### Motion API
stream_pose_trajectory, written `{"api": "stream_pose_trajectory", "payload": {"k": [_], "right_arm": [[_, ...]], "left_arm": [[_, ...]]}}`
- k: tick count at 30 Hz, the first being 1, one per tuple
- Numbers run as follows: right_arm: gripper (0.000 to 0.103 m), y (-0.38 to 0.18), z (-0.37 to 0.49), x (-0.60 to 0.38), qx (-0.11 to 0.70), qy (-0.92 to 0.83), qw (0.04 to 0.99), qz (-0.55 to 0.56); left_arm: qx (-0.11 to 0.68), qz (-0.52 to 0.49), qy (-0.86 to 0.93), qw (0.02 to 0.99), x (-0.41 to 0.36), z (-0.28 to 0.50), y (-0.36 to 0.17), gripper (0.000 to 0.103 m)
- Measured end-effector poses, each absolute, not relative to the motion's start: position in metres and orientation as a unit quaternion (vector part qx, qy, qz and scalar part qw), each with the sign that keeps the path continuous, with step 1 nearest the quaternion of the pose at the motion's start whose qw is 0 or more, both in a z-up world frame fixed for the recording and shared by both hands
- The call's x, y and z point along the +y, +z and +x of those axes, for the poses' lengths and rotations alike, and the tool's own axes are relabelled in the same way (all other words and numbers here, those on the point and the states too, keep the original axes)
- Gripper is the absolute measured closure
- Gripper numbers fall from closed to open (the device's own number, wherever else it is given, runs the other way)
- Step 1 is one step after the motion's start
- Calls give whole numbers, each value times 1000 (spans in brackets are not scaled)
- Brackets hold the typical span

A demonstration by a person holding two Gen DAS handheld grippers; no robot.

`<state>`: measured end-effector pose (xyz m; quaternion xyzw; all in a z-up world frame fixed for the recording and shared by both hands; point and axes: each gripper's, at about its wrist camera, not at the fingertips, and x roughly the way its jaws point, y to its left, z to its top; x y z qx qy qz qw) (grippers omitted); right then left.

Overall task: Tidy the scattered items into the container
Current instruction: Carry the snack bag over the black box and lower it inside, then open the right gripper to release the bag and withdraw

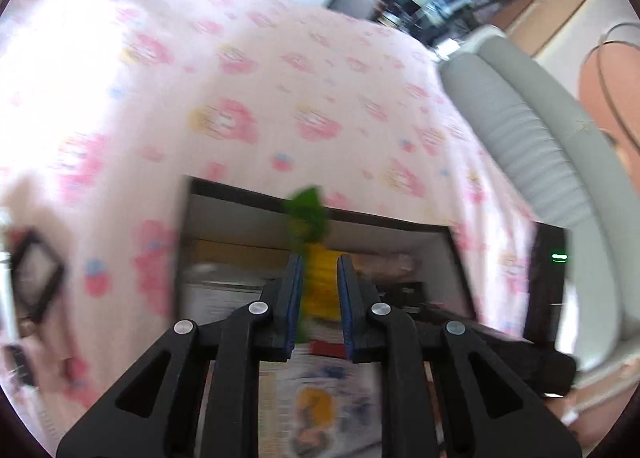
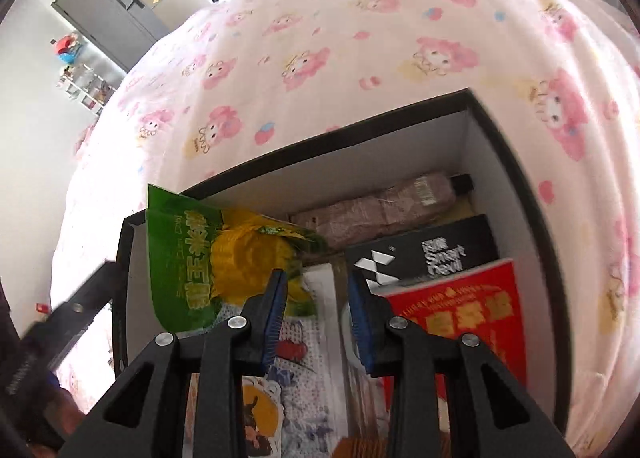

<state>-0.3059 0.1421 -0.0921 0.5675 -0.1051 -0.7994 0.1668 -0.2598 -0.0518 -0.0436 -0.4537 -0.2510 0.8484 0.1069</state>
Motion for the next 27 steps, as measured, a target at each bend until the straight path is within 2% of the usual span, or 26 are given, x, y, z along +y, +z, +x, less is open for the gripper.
{"api": "stream_pose_trajectory", "payload": {"k": [6,16,19,23,27], "right_arm": [[75,-123,-319,114,-128,-764,194,602],[77,-121,-308,85,-104,-760,231,599],[77,-107,-292,95,-91,-785,207,577],[77,-84,-268,117,-77,-824,161,538],[76,-92,-283,133,-64,-823,140,547]], "left_arm": [[-247,-563,785,80,-39,-304,-93,88],[-260,-523,810,57,-58,-295,-85,91],[-234,-512,823,77,-53,-290,-81,91],[-228,-525,806,150,-32,-300,-88,91],[-215,-564,788,126,-19,-311,-107,90]]}}
